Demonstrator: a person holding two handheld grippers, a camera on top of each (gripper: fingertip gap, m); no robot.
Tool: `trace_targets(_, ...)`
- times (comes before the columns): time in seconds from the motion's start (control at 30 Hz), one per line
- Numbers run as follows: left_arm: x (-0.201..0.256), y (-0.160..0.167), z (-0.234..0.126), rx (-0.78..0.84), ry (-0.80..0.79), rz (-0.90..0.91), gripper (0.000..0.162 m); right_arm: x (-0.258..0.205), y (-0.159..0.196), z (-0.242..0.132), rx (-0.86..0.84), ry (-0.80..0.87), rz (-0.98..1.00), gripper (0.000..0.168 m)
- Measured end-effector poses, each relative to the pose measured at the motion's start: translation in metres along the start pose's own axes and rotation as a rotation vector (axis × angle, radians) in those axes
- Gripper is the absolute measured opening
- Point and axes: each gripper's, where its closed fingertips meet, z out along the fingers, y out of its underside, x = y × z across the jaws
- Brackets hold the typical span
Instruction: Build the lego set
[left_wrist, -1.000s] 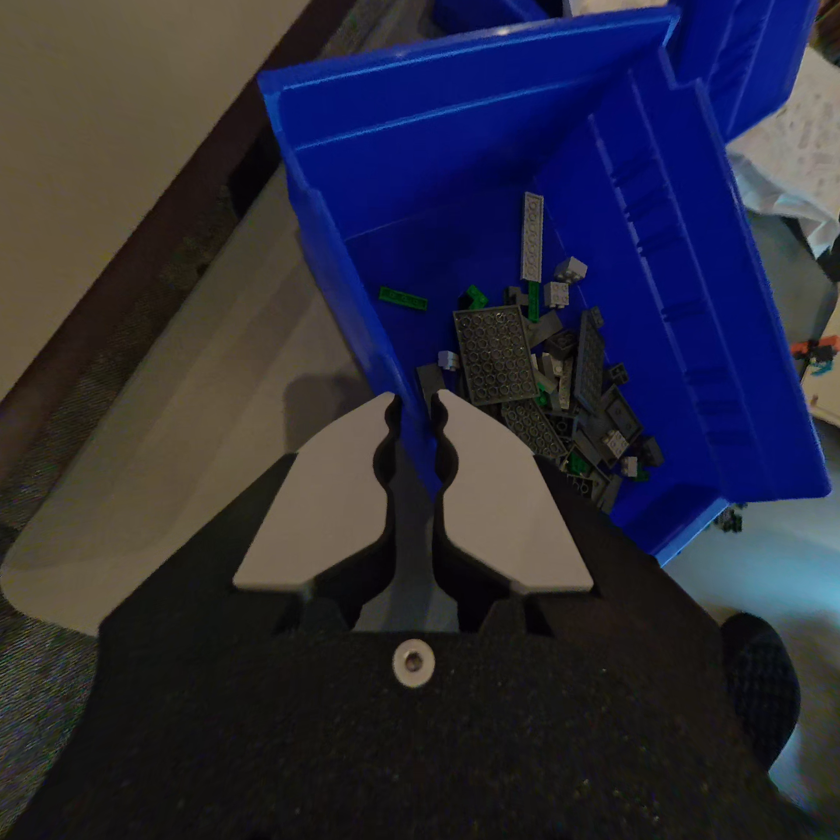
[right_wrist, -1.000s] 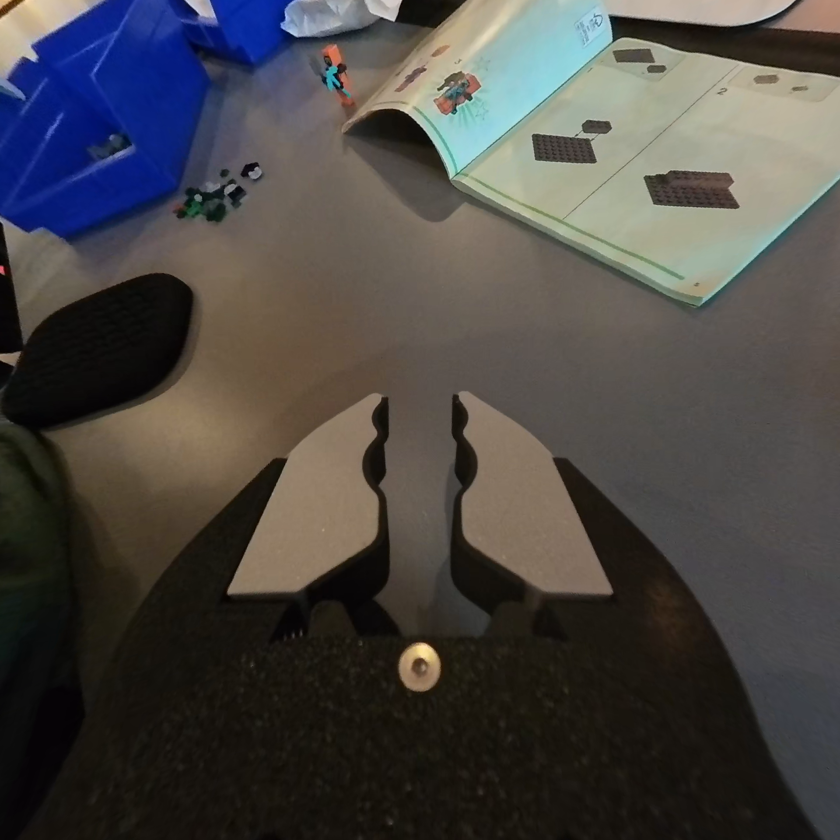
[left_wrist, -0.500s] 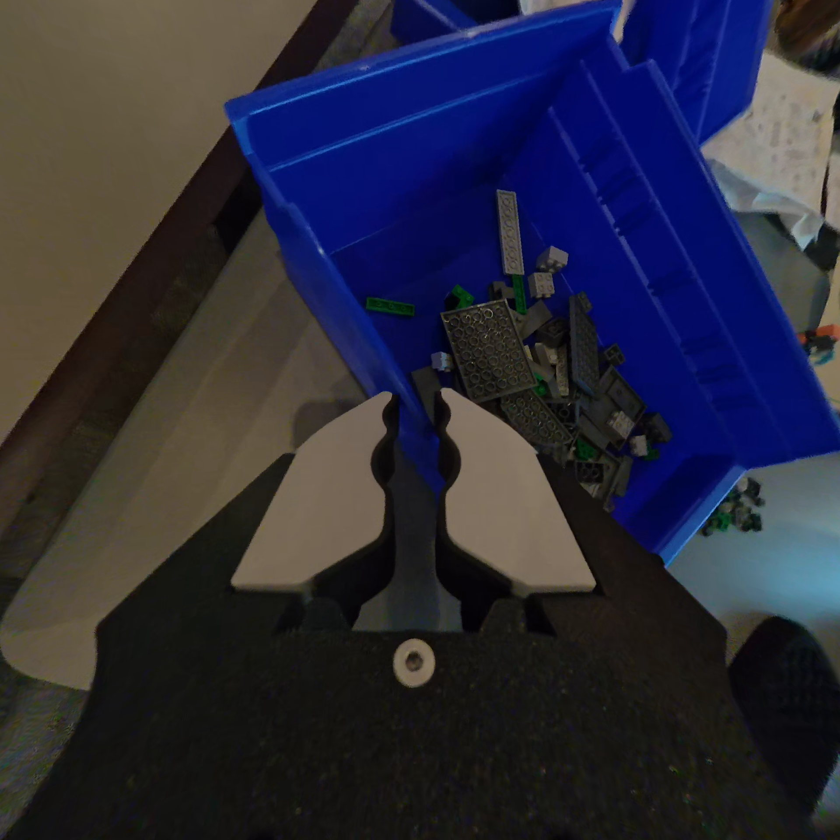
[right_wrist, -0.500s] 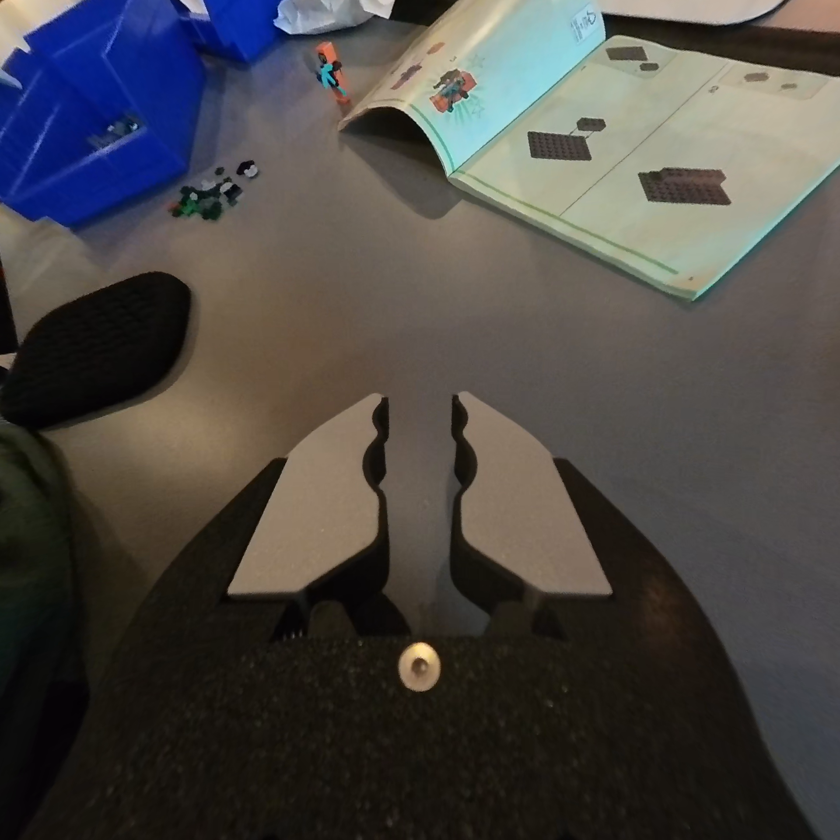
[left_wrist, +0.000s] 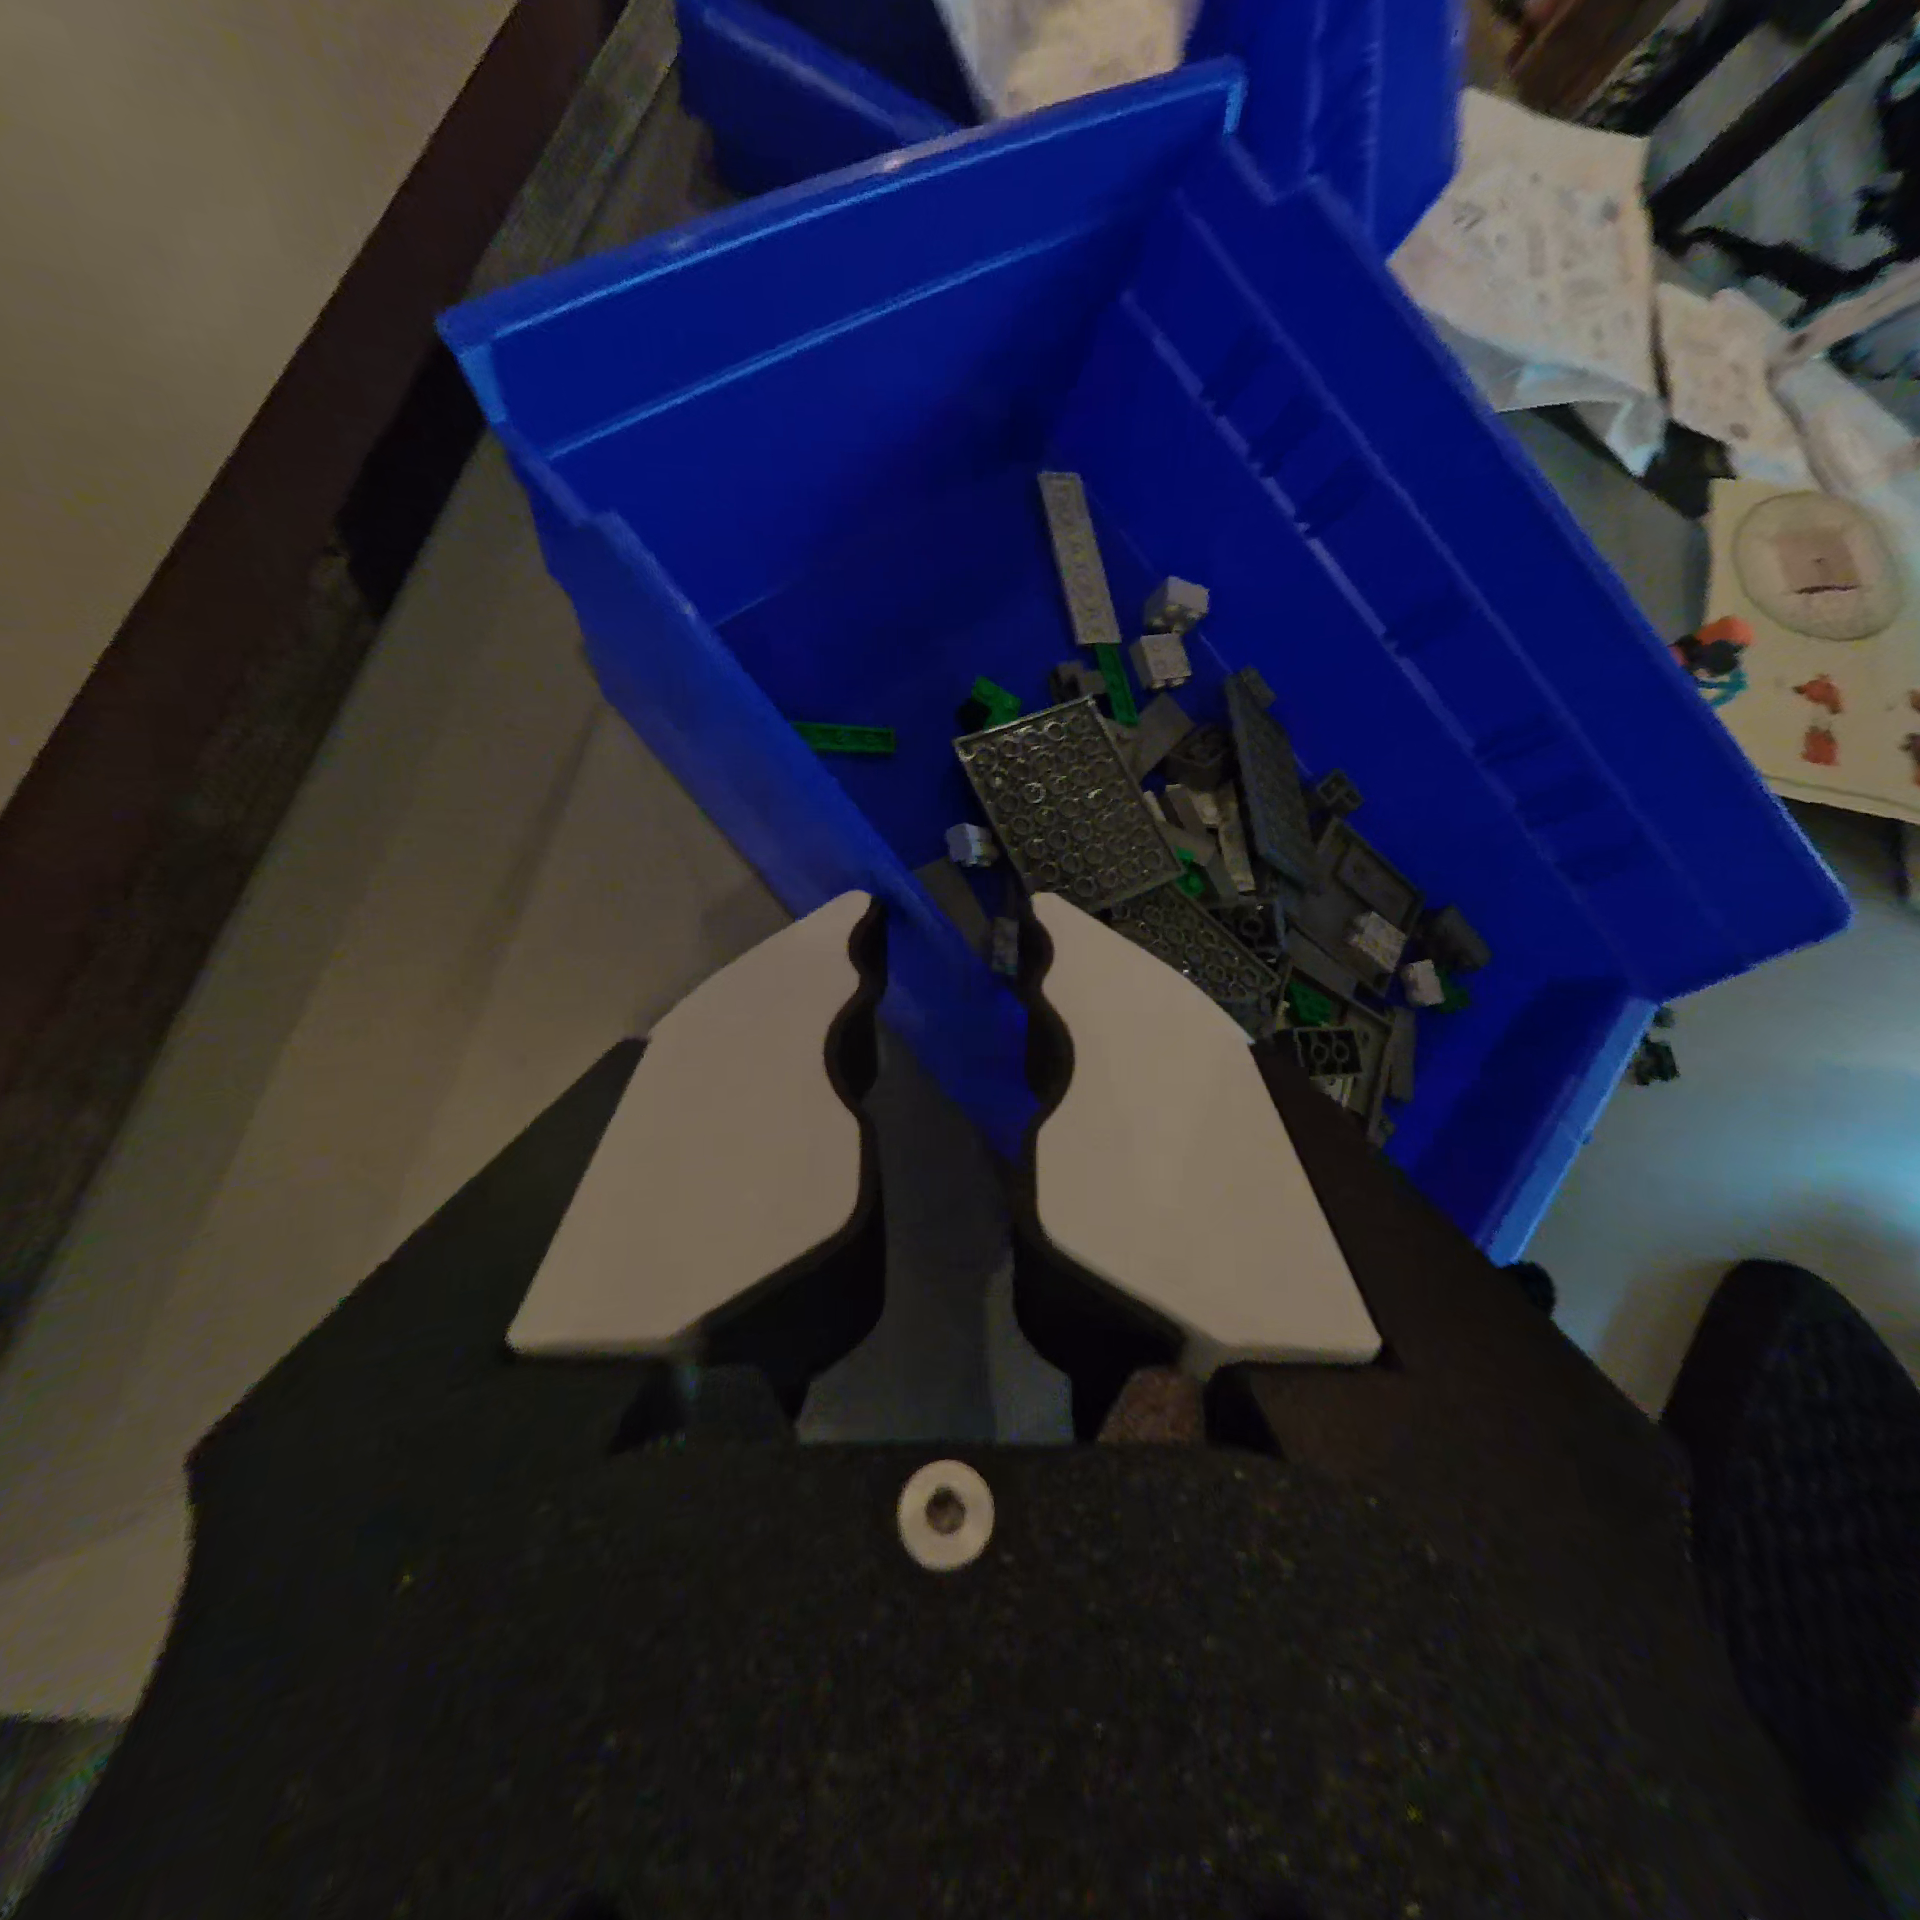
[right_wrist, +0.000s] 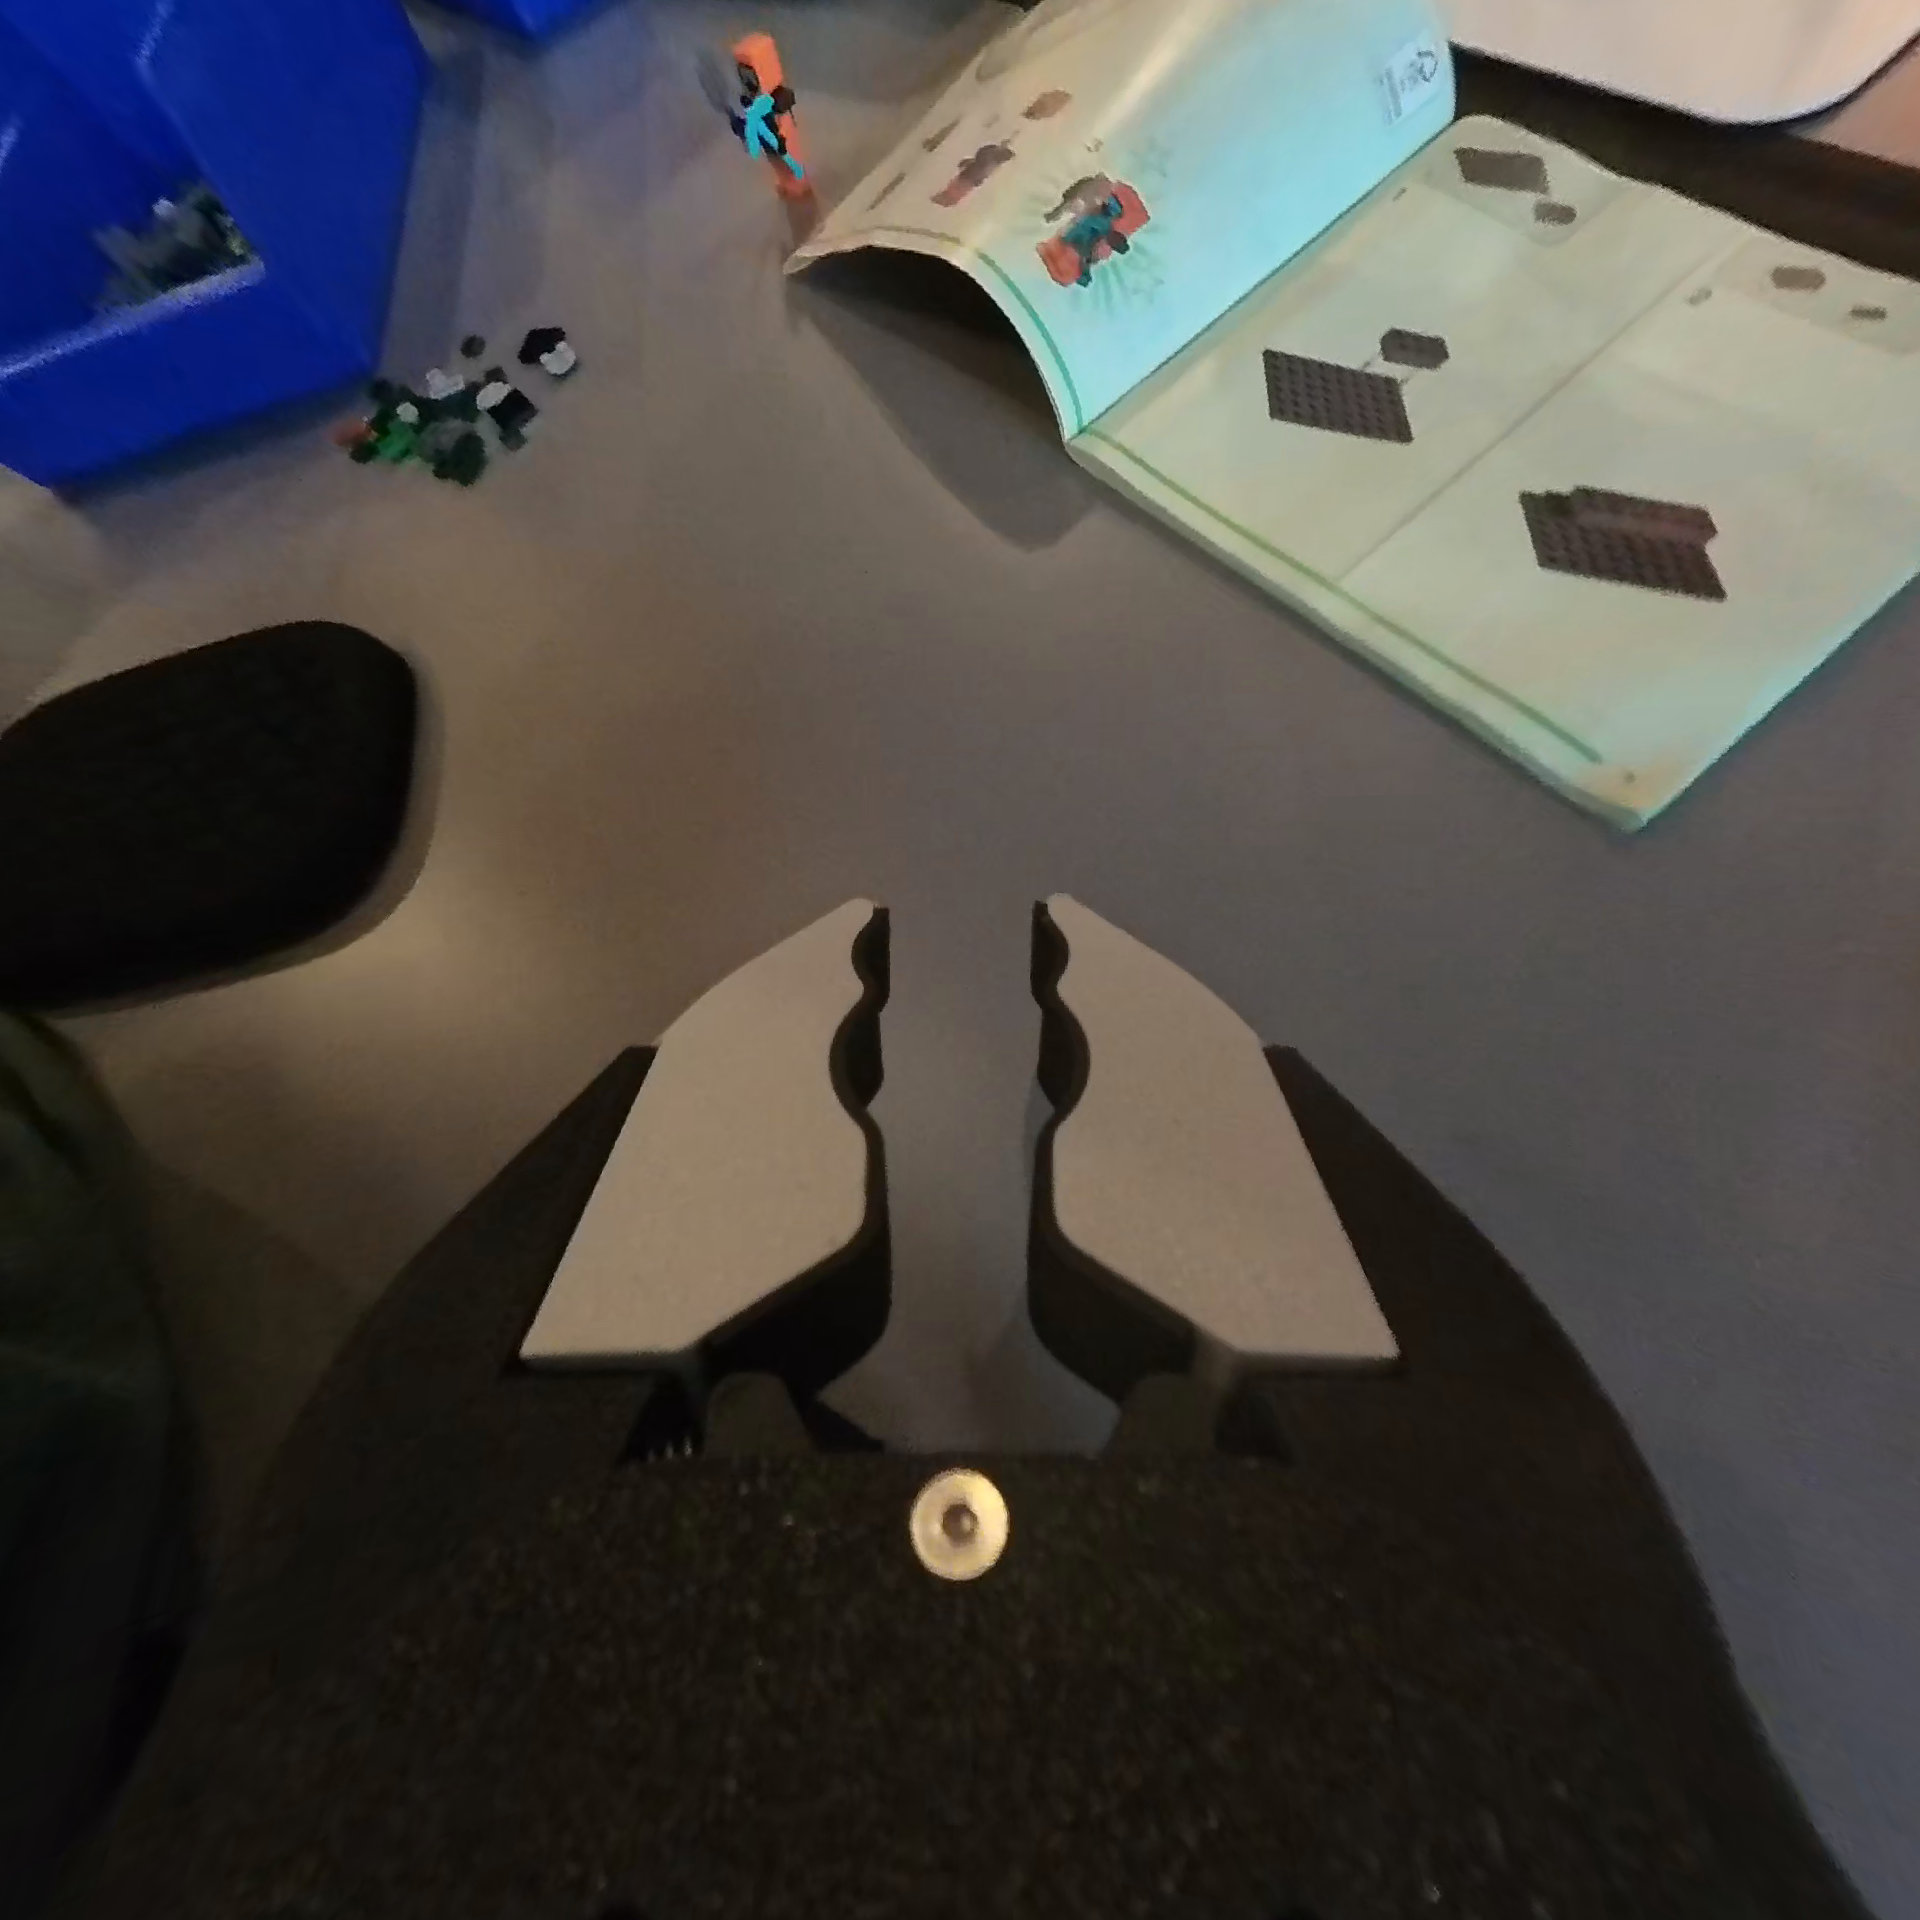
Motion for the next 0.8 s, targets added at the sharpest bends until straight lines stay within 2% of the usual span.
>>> trace_targets(0.13,0.003,-0.009,-0.014,0.038,-0.015,0.094,0.035,-0.002,-0.011,0.006,-0.007,0.013,-0.018,0.026)
trace_targets(0.23,0.009,-0.032,-0.039,0.149,-0.113,0.245,0.03,-0.004,-0.018,0.01,0.005,0.017,-0.04,0.025)
trace_targets(0.33,0.057,-0.051,-0.058,0.304,-0.114,0.419,0.019,-0.005,-0.03,0.011,0.064,0.032,-0.087,0.023)
trace_targets(0.4,0.102,-0.051,-0.059,0.376,-0.082,0.541,0.01,-0.003,-0.039,0.011,0.116,0.057,-0.108,0.023)
trace_targets(0.47,0.15,-0.045,-0.054,0.438,-0.01,0.627,0.0,0.0,-0.048,0.01,0.174,0.079,-0.105,0.023)
trace_targets(0.53,0.2,-0.035,-0.041,0.471,0.108,0.649,0.0,0.003,-0.057,0.008,0.235,0.097,-0.09,0.022)
trace_targets(0.63,0.267,-0.017,-0.014,0.496,0.246,0.67,0.0,0.011,-0.065,0.002,0.305,0.139,-0.08,0.01)
trace_targets(0.7,0.31,-0.004,0.008,0.473,0.348,0.673,0.0,0.016,-0.069,0.001,0.333,0.161,-0.087,0.0)
trace_targets(0.8,0.363,0.014,0.044,0.414,0.442,0.685,0.0,0.02,-0.076,0.002,0.368,0.168,-0.104,0.0)
